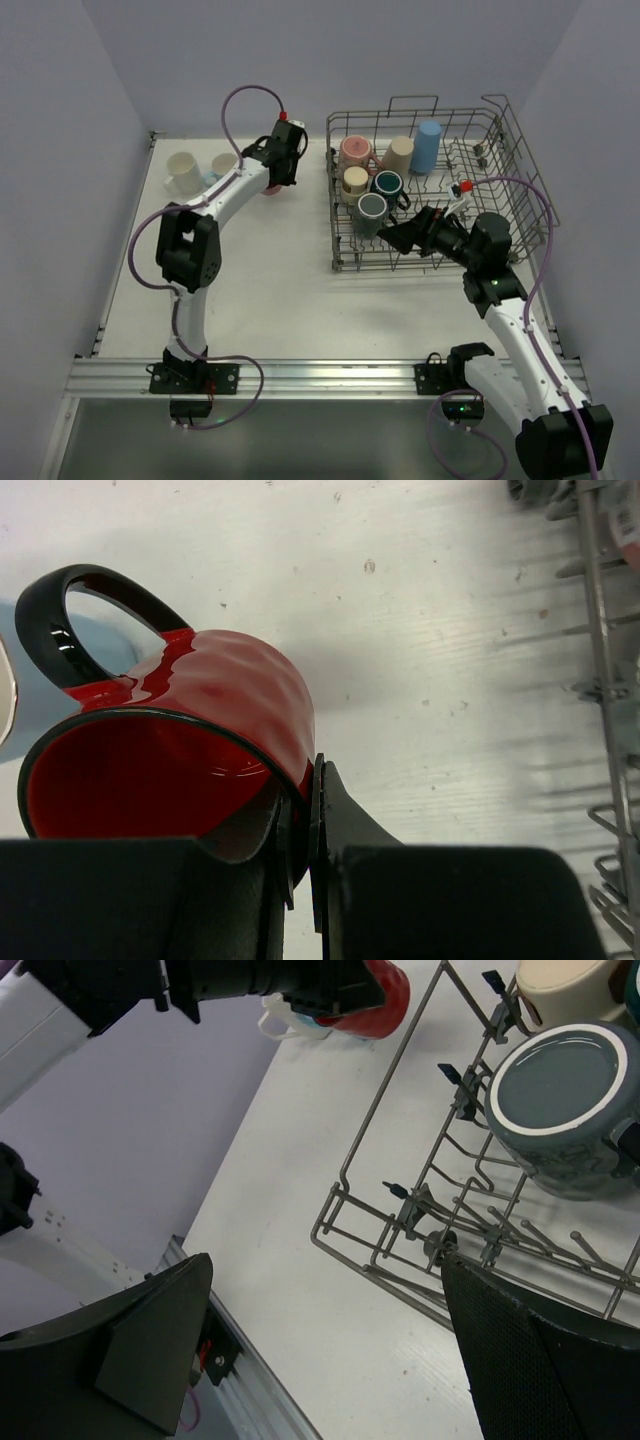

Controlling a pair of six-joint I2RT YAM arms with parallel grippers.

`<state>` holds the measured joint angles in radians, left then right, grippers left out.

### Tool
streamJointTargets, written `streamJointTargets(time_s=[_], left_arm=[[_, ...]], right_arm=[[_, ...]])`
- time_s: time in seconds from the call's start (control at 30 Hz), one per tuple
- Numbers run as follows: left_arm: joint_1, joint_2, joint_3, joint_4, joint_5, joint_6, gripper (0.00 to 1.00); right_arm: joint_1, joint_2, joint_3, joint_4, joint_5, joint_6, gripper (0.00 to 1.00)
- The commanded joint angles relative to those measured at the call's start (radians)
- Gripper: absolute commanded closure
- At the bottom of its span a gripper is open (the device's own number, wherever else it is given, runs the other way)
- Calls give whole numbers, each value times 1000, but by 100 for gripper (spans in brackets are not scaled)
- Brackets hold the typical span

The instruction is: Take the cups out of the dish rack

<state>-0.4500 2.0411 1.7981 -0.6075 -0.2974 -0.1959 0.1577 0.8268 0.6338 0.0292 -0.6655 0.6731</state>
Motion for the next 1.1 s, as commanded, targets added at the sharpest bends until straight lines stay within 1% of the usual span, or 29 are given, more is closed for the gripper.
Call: streamJointTargets(time_s=[0.0,0.13,0.33,0.6,0.8,0.87,0.93,1.07], left_arm=[[31,30,151,22,-57,62,100],[36,140,269,-20,-48,79,100],[48,228,345,-41,-45,93,100],[62,260,340,-35,-22,93,100],[66,277,345,-40,-20,95,100],[66,281,343,-40,-26,93,100],[66,287,345,-37,-26,92,100],[66,291,343,-32,-45,95,94]], right_arm=[[9,-22,6,-15,32,-52,1],[22,-14,1,-12,32,-52,1],[66,8,-2,-2,75,-44,1],[132,34,44,-26,139,-67,1],[144,57,60,-26,161,-64,1],[151,67,73,-26,213,-67,1],[170,83,86,-69,254,-76,1],[192,101,106,-87,299,-95,1]])
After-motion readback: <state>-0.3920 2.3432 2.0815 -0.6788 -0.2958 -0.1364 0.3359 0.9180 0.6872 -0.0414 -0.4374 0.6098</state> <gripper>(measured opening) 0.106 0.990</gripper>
